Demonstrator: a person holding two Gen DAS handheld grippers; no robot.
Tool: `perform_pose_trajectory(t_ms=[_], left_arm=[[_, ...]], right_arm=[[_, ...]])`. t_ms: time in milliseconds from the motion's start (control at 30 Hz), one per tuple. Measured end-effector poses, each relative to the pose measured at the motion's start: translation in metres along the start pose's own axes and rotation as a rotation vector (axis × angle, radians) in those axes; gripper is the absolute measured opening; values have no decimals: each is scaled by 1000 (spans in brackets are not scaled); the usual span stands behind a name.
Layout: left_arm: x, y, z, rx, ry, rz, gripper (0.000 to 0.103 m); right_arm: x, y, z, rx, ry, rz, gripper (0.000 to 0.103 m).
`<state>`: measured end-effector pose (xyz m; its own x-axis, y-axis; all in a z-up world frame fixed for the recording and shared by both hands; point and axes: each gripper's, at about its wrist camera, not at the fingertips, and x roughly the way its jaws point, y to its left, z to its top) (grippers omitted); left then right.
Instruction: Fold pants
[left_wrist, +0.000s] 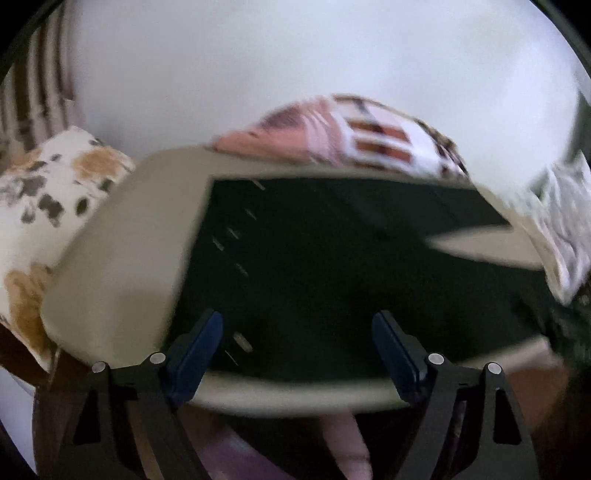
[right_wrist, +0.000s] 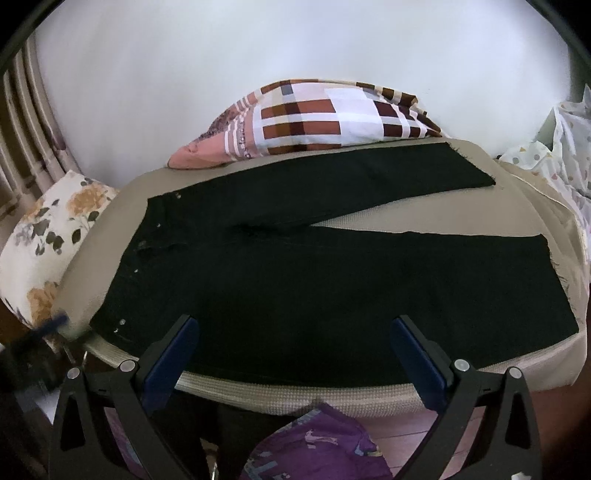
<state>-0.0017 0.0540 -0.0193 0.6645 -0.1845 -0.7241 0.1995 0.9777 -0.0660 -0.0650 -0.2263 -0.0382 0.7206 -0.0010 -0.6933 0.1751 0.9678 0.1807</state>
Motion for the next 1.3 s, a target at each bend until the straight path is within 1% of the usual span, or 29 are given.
perform_pose_trajectory(t_ms=[33, 67, 100, 133, 167, 200, 233, 267, 333, 400, 433, 500, 533, 567, 600, 633, 700, 733, 767, 833, 867, 933, 1033, 1133, 1167, 1200, 1233, 1267, 1300], left_arm=[[4, 11, 12, -1, -22, 18, 83], [10, 28, 35, 15, -65, 41, 83], [16, 38, 49, 34, -93, 42, 83], [22, 49, 61, 65, -114, 23, 84], [40, 64, 83, 122, -105, -25, 84], [53, 73, 96, 136, -91, -40, 84], [64, 84, 104, 142, -80, -55, 84], [86, 100, 119, 143, -62, -77, 84], [124, 120, 140, 128, -8, -84, 84], [155, 130, 149, 123, 23, -147, 83], [173, 135, 157, 132, 34, -155, 82], [199, 134, 160, 182, 56, -130, 70], [211, 133, 160, 203, 76, -133, 67], [226, 137, 163, 203, 106, -158, 56], [242, 143, 165, 184, 138, -194, 50], [253, 148, 167, 171, 153, -213, 49], [274, 154, 170, 164, 171, -204, 49], [282, 157, 170, 158, 180, -219, 49], [291, 160, 172, 141, 193, -266, 49], [301, 161, 174, 129, 213, -322, 49], [311, 158, 174, 141, 240, -332, 49], [321, 154, 173, 176, 267, -309, 49], [327, 148, 170, 178, 302, -395, 49], [324, 143, 166, 162, 295, -350, 47], [322, 139, 167, 141, 290, -327, 41], [319, 138, 167, 132, 277, -312, 28], [315, 136, 168, 122, 257, -295, 20], [305, 135, 168, 104, 226, -278, 17], [296, 137, 168, 88, 201, -275, 16]], right_arm=[[2, 0, 2, -3, 0, -8, 103], [5, 0, 5, -6, -2, -12, 103], [7, 0, 9, -7, -4, -15, 103], [9, 0, 14, -6, -7, -19, 103], [12, 0, 17, -3, -10, -23, 103], [14, 0, 21, 3, -10, -24, 103], [20, 0, 26, 12, -5, -19, 103], [23, 1, 28, 16, -1, -17, 103], [35, 3, 32, 14, 19, -24, 103], [47, 4, 33, 7, 49, -29, 103], [54, 4, 33, 4, 67, -31, 103], [68, 4, 33, -3, 100, -48, 103], [73, 3, 33, -3, 109, -53, 103], [78, 3, 34, -2, 118, -59, 103], [83, 1, 35, 1, 128, -66, 103], [87, 0, 36, 5, 135, -72, 103], [95, -3, 38, 13, 147, -83, 103], [99, -4, 39, 14, 154, -89, 103], [102, -5, 39, 14, 162, -94, 103], [110, -5, 38, 13, 180, -104, 103], [113, -5, 37, 12, 188, -109, 103], [121, -7, 36, 10, 203, -116, 103], [127, -8, 37, 14, 213, -117, 103], [129, -4, 41, 7, 205, -119, 103], [129, -3, 43, 3, 200, -116, 103], [130, 0, 47, -2, 192, -108, 103], [131, 1, 50, -5, 186, -101, 103], [132, 4, 55, -7, 178, -93, 103], [133, 6, 61, -5, 166, -75, 103]])
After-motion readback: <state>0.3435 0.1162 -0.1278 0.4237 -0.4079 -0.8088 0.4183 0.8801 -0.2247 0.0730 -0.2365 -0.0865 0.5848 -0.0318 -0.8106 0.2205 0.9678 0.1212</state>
